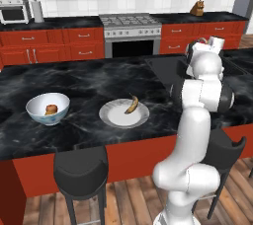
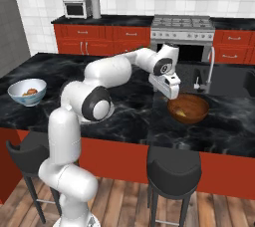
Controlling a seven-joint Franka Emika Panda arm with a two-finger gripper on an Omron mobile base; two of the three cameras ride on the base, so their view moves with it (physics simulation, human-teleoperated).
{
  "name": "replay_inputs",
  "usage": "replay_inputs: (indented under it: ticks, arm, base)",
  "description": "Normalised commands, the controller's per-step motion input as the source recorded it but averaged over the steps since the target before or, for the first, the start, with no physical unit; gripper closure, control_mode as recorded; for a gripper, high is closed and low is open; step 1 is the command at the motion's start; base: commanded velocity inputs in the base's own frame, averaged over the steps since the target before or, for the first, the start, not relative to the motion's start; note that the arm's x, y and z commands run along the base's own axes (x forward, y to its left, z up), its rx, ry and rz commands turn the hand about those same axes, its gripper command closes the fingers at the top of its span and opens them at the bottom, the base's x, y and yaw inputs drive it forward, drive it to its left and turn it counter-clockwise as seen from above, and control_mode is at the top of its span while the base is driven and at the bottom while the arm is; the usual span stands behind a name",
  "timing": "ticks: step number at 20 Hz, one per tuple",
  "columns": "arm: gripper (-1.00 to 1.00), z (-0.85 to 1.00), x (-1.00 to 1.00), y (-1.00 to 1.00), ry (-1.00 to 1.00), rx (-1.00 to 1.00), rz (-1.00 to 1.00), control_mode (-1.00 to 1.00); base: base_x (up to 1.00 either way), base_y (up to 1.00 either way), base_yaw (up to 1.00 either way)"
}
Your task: Take the fruits from the plate on the dining counter and place two fruits in each bowl.
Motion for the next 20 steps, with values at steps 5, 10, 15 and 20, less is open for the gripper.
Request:
replay_inputs:
  ticks: [5,10,15,20]
  arm:
    - [-1.00,-0.01,-0.10,1.00,0.00,-0.04,0.00,-1.00]
    - [-1.00,-0.08,0.00,1.00,0.00,-0.01,0.00,-1.00]
    - [-1.00,-0.08,-0.02,1.00,-0.05,-0.07,0.05,-1.00]
    - [-1.00,-0.25,0.18,0.99,-0.12,-0.02,0.07,-1.00]
  base:
    - [0.00,0.00,0.00]
    - [0.00,0.00,0.00]
    - [0.00,0.00,0.00]
    - [0.00,0.00,0.00]
